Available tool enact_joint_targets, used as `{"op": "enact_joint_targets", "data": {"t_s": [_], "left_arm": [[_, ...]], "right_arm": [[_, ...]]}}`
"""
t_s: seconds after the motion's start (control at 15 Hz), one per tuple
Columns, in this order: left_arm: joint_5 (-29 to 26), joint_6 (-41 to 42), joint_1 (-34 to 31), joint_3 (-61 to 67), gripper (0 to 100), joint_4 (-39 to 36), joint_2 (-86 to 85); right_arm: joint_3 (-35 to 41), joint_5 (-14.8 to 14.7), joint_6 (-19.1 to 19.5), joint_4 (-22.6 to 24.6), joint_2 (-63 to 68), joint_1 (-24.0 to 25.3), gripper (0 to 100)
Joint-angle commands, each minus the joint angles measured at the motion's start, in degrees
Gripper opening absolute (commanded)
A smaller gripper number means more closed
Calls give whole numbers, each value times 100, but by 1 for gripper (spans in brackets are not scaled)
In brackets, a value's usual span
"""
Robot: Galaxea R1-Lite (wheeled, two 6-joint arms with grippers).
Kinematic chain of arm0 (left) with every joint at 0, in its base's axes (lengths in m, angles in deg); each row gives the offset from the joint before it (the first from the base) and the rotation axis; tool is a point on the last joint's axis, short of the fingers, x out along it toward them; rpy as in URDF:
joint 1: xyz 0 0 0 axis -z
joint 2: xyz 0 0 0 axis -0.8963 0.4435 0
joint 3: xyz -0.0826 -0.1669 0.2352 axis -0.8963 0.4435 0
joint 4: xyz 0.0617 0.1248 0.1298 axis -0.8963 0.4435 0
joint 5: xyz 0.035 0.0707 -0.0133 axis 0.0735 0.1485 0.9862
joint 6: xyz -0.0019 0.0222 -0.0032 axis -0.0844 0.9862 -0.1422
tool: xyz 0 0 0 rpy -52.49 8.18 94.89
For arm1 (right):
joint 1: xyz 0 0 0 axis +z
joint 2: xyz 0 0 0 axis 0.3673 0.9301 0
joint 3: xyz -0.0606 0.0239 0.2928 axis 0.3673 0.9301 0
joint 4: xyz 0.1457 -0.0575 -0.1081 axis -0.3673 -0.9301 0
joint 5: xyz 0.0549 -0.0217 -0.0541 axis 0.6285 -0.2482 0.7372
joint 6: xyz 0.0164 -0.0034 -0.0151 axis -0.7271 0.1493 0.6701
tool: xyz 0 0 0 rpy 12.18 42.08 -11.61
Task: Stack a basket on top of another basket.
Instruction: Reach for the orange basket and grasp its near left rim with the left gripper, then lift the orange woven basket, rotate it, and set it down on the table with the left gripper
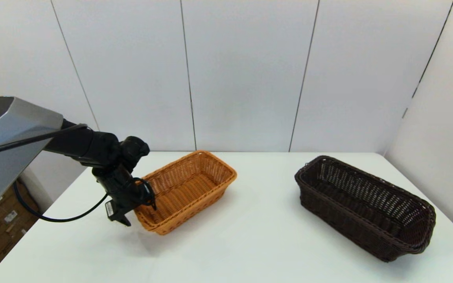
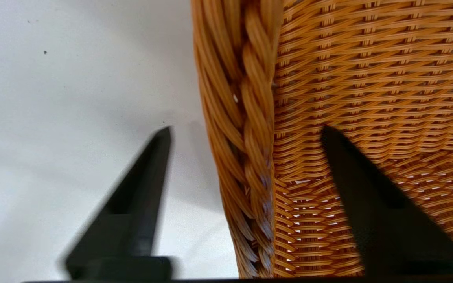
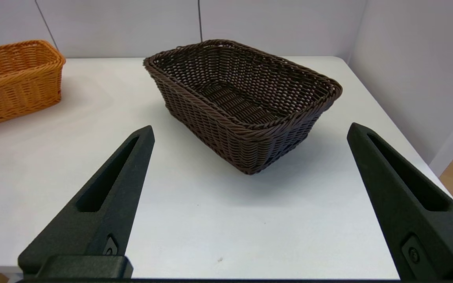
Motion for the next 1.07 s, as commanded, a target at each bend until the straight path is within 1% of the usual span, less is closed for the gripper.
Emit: {"op": "enact_joint_targets", "data": {"t_s": [0.07,0.2,0.4,0.67,0.87,1.0,1.07], "left_arm": [[-11,-30,-1,3,0,22,30],[-2,-21,-1,3,0,13,162],[-28,-30,-10,29,0,-189,303],[-142,-21,-89,12,0,-181,30],[-529,40,-168,3,0,-172,-392],[-617,286,-124,12,0,-145,-594],[-784,453,-80,21,0,-101,-717]], "right_arm": [[-1,1,-3,1,-1,0,100],[-1,1,-3,1,-1,0,100],[-1,1,-3,1,-1,0,100],[-1,1,-3,1,-1,0,100],[-1,1,-3,1,-1,0,100],[-1,1,-3,1,-1,0,100],[7,1,-3,1,-1,-9,100]]}}
